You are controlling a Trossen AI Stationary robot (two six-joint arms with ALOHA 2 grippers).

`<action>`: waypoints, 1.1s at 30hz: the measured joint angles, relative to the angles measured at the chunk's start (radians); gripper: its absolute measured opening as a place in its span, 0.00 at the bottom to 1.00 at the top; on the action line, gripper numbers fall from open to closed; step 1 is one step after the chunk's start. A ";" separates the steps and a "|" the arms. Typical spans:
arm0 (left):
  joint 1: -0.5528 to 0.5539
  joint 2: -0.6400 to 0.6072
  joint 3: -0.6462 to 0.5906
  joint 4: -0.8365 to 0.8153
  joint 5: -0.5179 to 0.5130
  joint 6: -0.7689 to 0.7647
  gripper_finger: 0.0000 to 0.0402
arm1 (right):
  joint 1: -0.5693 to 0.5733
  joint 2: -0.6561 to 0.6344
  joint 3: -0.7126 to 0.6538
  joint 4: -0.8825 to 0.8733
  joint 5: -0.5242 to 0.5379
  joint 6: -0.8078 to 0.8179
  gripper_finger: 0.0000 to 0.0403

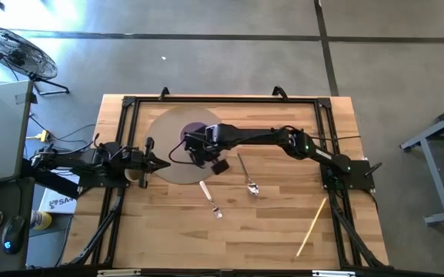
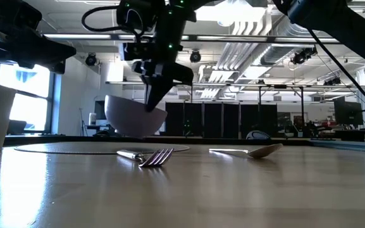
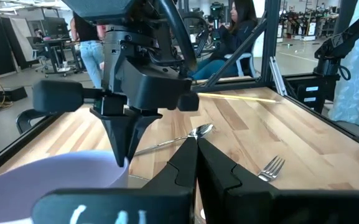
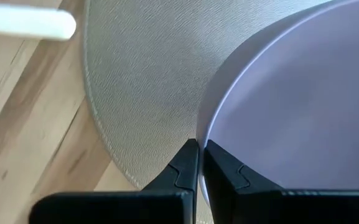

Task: Pick & Place Utensil
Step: Put the purple bowl on the gray placemat

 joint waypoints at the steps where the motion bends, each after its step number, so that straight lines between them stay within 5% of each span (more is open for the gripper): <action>1: 0.000 0.000 0.000 0.000 0.000 0.000 0.00 | 0.000 0.000 0.000 0.008 0.000 0.018 0.03; 16: 0.000 0.000 0.000 0.000 0.000 0.000 0.00 | 0.000 0.028 -0.016 0.083 -0.036 0.041 0.03; 23: 0.000 0.000 0.000 0.000 0.000 0.000 0.00 | 0.000 0.028 -0.061 0.110 0.099 0.070 0.03; 33: 0.000 0.000 0.000 0.000 0.000 0.000 0.00 | 0.003 0.027 -0.061 0.268 0.077 0.259 0.19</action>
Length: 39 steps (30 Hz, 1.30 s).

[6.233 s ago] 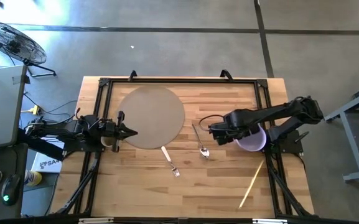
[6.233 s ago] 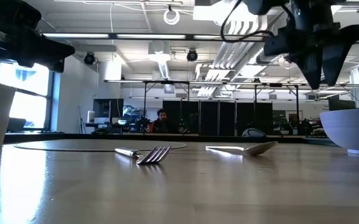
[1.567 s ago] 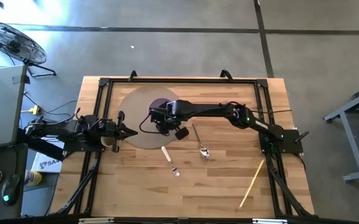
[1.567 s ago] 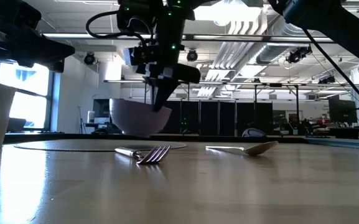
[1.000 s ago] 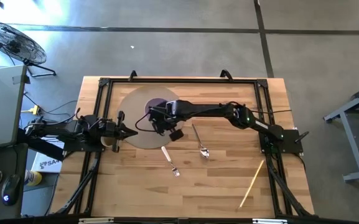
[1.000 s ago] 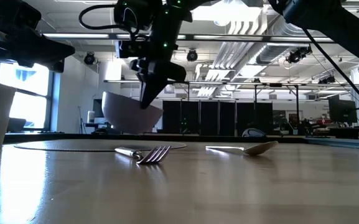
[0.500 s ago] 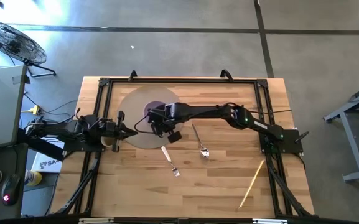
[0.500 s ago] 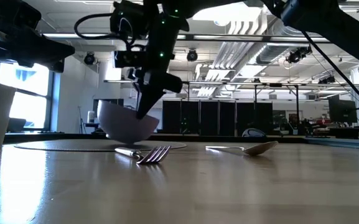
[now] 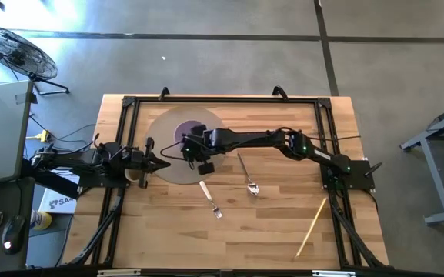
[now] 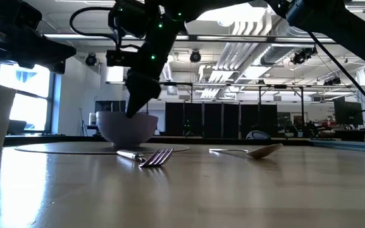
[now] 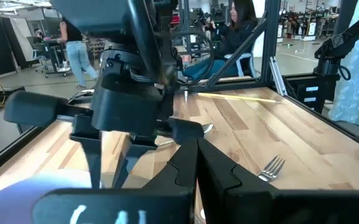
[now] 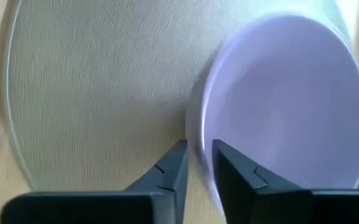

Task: Pick & Place Utensil
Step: Put the purple bowl on the gray placemat

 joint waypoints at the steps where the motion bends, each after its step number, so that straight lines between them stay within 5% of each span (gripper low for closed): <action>1: 0.000 0.000 0.000 0.000 0.000 0.000 0.00 | 0.000 0.000 0.000 0.016 0.001 0.011 0.21; 9: 0.000 0.000 0.000 0.000 0.000 0.000 0.00 | 0.005 -0.054 0.030 0.006 0.105 0.227 0.36; 19: 0.000 0.000 0.000 0.000 0.000 0.000 0.00 | -0.049 -0.108 0.013 -0.329 0.134 0.375 0.47; 30: 0.000 0.000 0.000 0.000 0.000 0.000 0.00 | -0.114 -0.102 -0.283 0.018 0.074 0.353 0.47; 39: 0.000 0.000 0.000 0.000 0.000 0.000 0.00 | -0.109 -0.103 -0.320 0.175 0.007 0.338 0.47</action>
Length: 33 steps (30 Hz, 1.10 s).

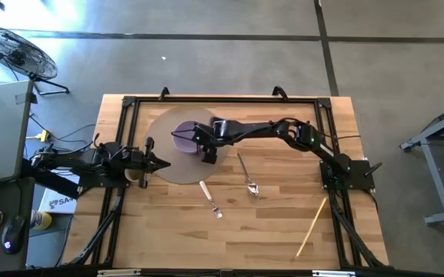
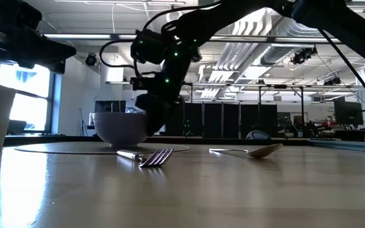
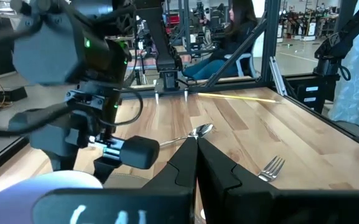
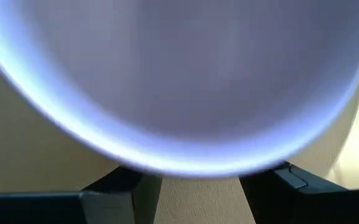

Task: Pick & Place Utensil
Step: Put the purple bowl on the gray placemat

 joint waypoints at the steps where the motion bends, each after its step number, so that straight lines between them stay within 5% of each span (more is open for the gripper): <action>1: 0.000 0.000 0.000 0.000 0.000 0.000 0.00 | 0.001 0.000 0.000 0.014 -0.005 0.000 0.47; 23: 0.000 0.000 0.000 0.000 0.000 0.000 0.00 | 0.004 0.000 0.000 0.185 -0.048 0.004 0.47; 33: 0.000 0.000 0.000 0.000 0.000 0.000 0.00 | 0.045 -0.034 0.050 0.017 -0.051 0.211 0.47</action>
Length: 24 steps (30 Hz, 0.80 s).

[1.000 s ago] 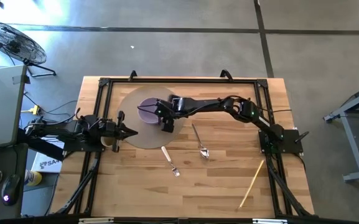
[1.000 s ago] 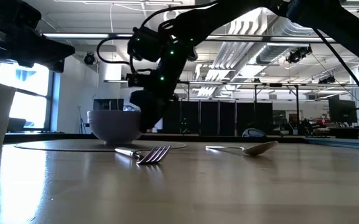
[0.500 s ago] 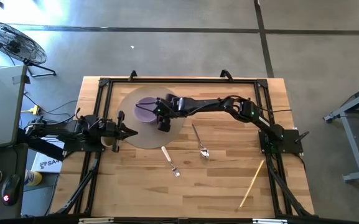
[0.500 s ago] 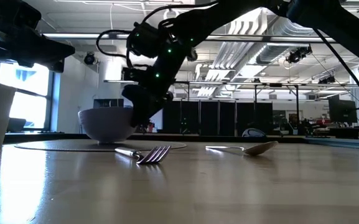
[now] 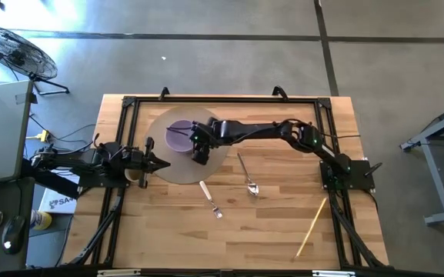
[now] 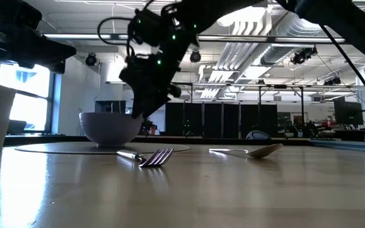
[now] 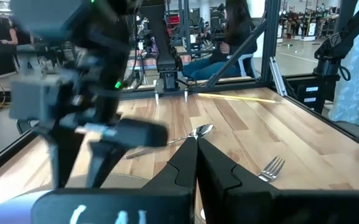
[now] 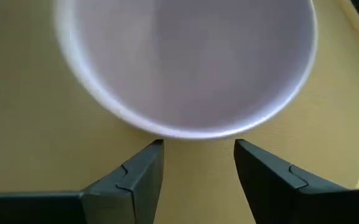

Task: Pick & Place Utensil
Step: Put the purple bowl on the gray placemat, then put the white fork into the purple bowl on the gray placemat

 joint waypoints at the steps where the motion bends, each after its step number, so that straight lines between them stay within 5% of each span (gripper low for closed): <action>1: 0.000 0.000 0.000 0.000 0.000 0.000 0.00 | 0.015 -0.005 0.010 -0.038 0.006 0.012 0.47; 16: 0.000 0.000 0.000 0.000 0.001 0.000 0.00 | 0.197 -0.050 0.035 -0.812 0.117 0.533 0.45; 24: 0.000 0.000 0.000 0.000 0.005 0.000 0.00 | 0.279 -0.052 -0.072 -0.801 0.193 0.622 0.42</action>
